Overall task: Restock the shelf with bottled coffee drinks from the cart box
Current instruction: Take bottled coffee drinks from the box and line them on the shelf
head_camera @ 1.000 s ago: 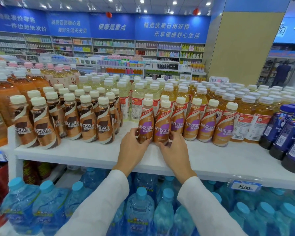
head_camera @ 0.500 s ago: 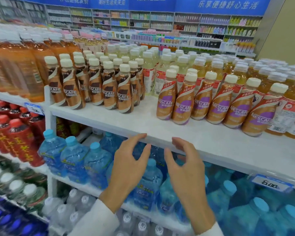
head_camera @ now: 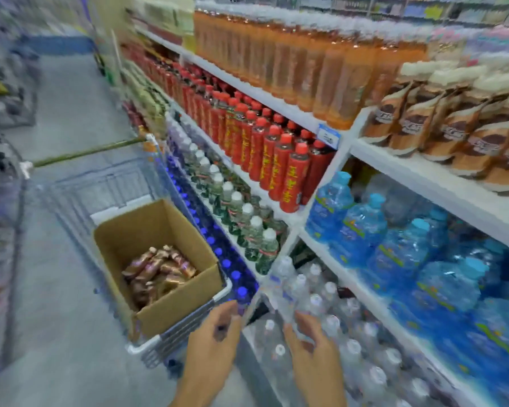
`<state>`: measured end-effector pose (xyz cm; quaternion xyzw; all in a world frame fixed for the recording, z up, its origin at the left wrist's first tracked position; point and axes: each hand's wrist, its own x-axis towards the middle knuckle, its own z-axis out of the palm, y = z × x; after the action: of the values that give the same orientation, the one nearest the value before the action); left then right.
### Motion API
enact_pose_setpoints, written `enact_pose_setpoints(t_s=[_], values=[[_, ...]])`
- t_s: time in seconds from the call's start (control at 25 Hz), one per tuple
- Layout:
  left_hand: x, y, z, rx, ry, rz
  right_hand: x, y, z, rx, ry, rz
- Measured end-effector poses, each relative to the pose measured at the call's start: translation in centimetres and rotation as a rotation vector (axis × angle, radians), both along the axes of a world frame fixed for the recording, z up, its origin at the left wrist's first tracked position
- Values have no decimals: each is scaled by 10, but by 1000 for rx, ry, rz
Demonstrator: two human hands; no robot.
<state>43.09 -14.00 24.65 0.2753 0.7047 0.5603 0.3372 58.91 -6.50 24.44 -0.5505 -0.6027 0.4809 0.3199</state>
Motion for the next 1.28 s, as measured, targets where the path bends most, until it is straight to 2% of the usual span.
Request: enact_pose_setpoints(t_s=[0.2, 0.32, 0.48, 0.68, 1.0, 1.08, 1.16, 1.28], values=[[-96, -103, -32, -71, -73, 307, -107, -53, -38, -179, -44, 294], [-132, -145, -45, -118, -96, 441, -153, -76, -64, -220, -129, 333], [-164, -158, -60, -222, -110, 542, -192, -74, -85, -305, -210, 367], [-205, -110, -79, -266, -142, 552, -244, -22, -86, -369, -245, 418], [-270, 29, -82, -335, -177, 470, -339, 100, -90, -354, -192, 589], [-289, 60, -87, -353, -225, 450, -355, 123, -98, -371, -201, 584], [-308, 82, -95, -390, -190, 433, -368, 138, -101, -383, -215, 584], [-351, 109, -129, -486, -221, 435, -387, 153, -111, -446, -278, 565]])
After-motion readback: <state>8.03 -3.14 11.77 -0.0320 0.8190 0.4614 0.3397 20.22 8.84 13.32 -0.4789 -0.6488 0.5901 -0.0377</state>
